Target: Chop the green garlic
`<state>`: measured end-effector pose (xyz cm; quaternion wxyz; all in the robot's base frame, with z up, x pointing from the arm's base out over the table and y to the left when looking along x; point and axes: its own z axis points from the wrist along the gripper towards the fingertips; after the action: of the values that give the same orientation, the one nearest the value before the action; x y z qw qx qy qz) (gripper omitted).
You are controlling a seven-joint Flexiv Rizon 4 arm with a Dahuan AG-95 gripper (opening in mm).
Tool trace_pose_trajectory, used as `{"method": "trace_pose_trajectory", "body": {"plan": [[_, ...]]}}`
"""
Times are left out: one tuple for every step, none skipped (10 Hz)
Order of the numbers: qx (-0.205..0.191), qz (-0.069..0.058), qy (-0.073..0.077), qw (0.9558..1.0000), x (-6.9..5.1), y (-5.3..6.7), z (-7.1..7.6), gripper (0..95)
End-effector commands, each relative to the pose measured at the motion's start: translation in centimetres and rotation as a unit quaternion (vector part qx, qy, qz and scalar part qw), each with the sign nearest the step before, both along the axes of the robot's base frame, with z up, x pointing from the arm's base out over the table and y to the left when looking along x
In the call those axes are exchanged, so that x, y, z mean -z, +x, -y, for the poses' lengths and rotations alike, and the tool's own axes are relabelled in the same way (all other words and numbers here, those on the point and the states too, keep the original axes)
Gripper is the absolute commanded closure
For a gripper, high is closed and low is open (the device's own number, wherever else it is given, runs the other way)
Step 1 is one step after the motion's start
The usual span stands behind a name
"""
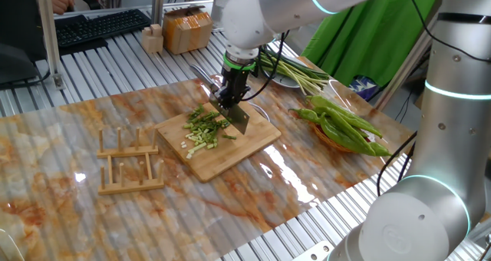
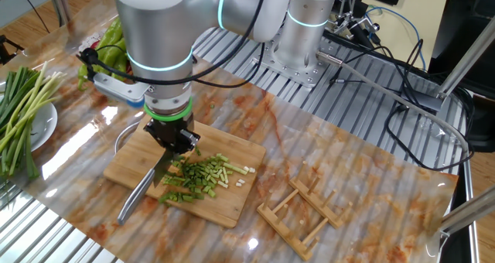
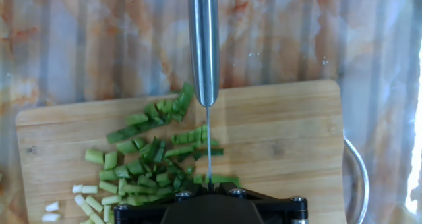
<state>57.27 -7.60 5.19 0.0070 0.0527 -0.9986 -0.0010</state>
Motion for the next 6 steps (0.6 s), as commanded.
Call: {"method": "trace_pose_trajectory", "body": {"plan": [[0.001, -0.001, 0.001, 1.0000, 0.0, 0.0, 0.0, 95.0], [0.001, -0.001, 0.002, 1.0000, 0.3, 0.0, 0.0, 95.0], [0.001, 0.001, 0.003, 1.0000, 0.7, 0.0, 0.0, 95.0], [0.002, 0.003, 0.004, 1.0000, 1.3, -0.1, 0.0, 95.0], [0.003, 0.007, 0.007, 0.9999, 2.0, -0.1, -0.1, 95.0], [0.003, 0.009, 0.010, 0.9999, 2.7, -0.2, -0.2, 95.0]]}}
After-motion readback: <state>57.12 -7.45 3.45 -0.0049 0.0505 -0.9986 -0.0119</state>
